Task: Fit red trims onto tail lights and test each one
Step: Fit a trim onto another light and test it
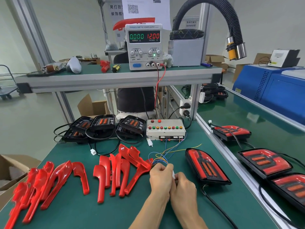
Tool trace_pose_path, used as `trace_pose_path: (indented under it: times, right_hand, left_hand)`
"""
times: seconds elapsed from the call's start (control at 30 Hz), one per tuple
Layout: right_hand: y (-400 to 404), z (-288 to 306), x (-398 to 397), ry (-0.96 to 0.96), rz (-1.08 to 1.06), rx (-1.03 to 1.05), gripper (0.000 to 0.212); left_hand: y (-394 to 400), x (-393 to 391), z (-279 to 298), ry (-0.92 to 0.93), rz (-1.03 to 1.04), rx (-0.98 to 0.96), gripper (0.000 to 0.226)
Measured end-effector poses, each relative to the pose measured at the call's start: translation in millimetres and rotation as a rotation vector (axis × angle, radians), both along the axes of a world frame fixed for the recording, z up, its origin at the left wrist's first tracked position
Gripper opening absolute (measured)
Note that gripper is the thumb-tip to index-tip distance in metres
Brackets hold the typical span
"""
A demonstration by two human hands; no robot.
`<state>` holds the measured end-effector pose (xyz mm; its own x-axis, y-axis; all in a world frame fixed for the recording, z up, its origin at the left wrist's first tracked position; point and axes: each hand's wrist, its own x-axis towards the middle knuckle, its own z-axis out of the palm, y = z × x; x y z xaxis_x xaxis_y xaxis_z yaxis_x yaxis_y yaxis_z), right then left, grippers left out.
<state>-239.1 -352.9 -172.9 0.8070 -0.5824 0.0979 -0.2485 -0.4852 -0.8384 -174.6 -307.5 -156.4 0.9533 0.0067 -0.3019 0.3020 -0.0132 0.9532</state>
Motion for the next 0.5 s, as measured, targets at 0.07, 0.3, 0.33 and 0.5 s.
trace_pose_path:
  times: [0.07, 0.3, 0.33, 0.5]
  right_hand:
    - [0.6, -3.2, 1.9, -0.015, -0.015, 0.012, 0.033]
    - [0.1, -6.1, 5.7, -0.075, -0.035, 0.033, 0.029]
    - [-2.2, -4.9, 7.2, -0.067, -0.036, 0.043, 0.029]
    - [-12.4, 7.9, 7.7, 0.023, 0.018, 0.102, 0.03]
  left_hand:
    - [-0.5, 1.9, -3.3, 0.003, -0.001, -0.01, 0.037]
    - [-0.7, 4.5, -6.8, 0.028, 0.015, -0.004, 0.035]
    - [-1.4, 5.2, -7.2, 0.04, 0.025, 0.004, 0.034]
    - [-1.7, 4.0, -10.1, 0.009, -0.012, 0.068, 0.038]
